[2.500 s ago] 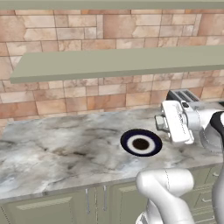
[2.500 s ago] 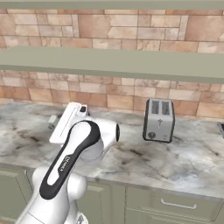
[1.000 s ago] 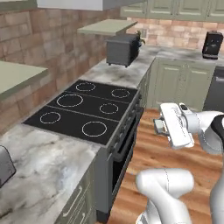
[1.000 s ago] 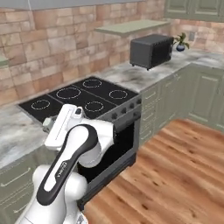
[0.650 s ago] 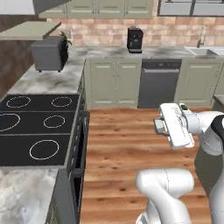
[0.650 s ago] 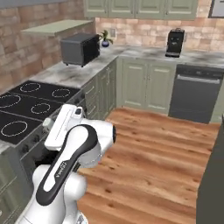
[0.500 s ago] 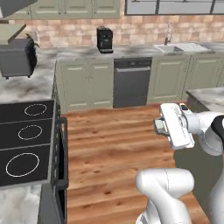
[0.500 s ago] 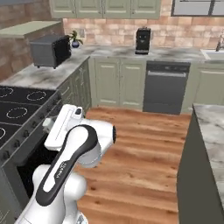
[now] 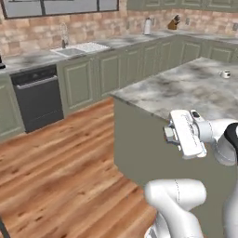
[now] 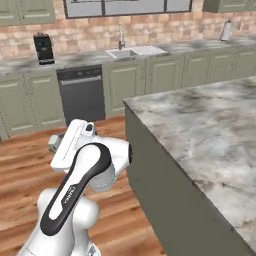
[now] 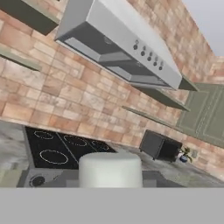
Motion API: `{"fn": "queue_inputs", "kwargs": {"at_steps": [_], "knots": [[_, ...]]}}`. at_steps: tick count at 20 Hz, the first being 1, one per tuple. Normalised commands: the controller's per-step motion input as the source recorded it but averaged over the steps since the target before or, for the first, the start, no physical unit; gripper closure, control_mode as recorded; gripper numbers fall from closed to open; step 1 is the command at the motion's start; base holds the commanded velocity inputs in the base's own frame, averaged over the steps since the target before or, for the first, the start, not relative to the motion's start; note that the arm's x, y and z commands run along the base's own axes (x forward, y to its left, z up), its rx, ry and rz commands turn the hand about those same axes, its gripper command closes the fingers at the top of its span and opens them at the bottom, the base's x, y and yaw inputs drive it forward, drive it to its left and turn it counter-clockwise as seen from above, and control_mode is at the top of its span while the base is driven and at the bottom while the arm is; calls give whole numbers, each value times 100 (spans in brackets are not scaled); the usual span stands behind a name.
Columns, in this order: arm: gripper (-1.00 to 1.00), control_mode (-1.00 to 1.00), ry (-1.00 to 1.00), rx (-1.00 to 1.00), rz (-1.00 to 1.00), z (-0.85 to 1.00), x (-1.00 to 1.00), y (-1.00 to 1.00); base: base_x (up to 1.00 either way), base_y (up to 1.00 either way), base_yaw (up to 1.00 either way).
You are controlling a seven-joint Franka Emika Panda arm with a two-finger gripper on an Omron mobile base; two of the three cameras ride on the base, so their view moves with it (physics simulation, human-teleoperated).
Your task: Pick up the marshmallow and place it in the cup of hot chocolate on the dining counter.
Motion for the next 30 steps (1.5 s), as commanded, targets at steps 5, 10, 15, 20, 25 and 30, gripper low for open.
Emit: {"fn": "queue_inputs", "kwargs": {"at_steps": [5,10,15,20,25,30], "knots": [[100,100,0,0,0,0,0,0,0,5,-89],[100,100,0,0,0,0,0,0,50,77,-72],[100,100,0,0,0,0,0,0,66,99,-59],[100,100,0,0,0,0,0,0,59,100,-47],[100,100,0,0,0,0,0,0,5,100,-37],[100,100,0,0,0,0,0,0,0,100,-41]]}}
